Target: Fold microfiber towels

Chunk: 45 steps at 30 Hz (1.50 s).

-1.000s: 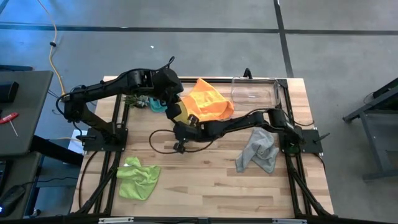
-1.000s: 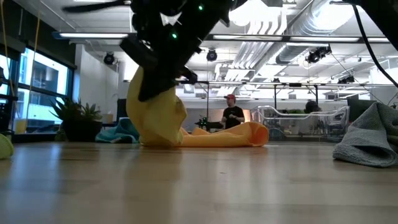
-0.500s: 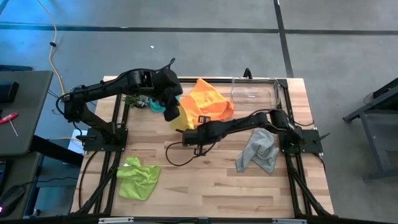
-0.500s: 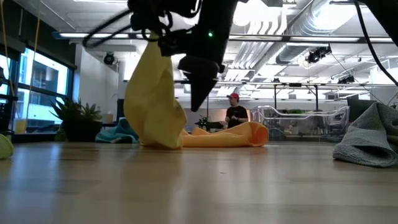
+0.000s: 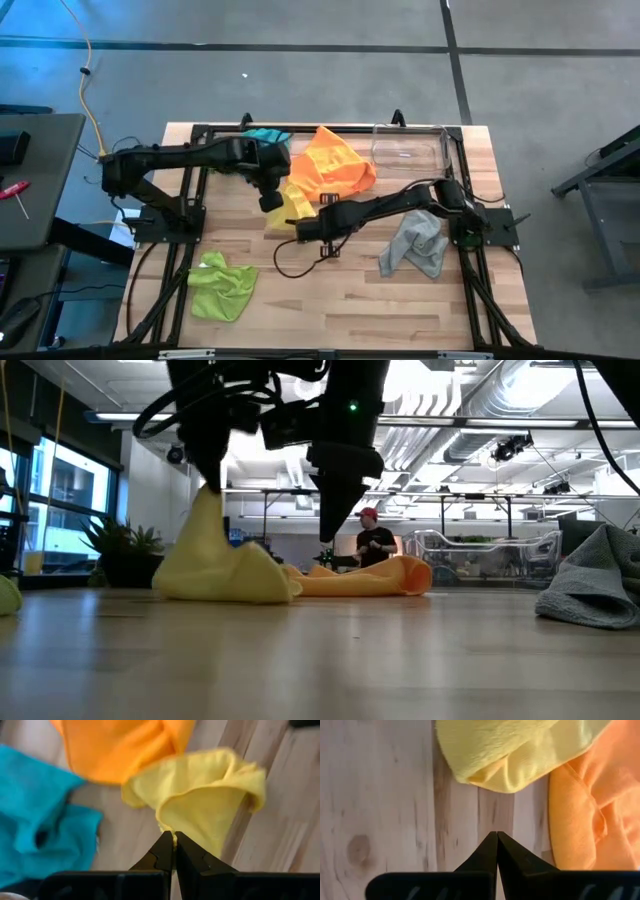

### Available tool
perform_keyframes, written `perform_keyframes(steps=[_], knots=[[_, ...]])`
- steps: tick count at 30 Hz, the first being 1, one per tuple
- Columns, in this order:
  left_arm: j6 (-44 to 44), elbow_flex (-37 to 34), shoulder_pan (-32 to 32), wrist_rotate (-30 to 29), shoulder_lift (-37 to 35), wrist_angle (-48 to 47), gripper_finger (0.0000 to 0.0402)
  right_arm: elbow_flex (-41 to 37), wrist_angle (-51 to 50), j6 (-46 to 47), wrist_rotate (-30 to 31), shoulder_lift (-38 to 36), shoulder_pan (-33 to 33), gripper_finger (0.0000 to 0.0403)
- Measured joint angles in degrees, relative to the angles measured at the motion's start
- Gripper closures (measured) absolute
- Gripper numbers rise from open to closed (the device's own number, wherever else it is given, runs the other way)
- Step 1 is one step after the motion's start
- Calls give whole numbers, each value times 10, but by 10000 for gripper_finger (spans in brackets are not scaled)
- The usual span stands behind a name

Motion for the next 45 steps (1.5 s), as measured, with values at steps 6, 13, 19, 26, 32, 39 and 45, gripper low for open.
perform_keyframes(steps=[6, 13, 19, 26, 32, 39, 45], knots=[[-29, -82, 0, 7, -7, 34, 401, 0, 62, -51, -98, 0, -2, 403], [-47, -141, -8, 10, -7, 73, 401, 0, 202, -43, -204, 3, -17, 403], [-42, -161, -3, 11, -7, 114, 401, -1, 220, -3, -234, 36, -7, 402], [-22, -161, -2, 24, -7, 142, 401, 0, 214, -76, -264, 38, -8, 353], [-38, -161, -2, 24, -7, 148, 401, 0, 238, -210, -235, 38, -25, 230], [-48, -161, -2, 24, -7, 148, 401, 0, 251, -338, -179, 46, -26, 183], [-64, -161, -2, 38, -6, 152, 401, 0, 246, -368, -133, 79, -28, 191]])
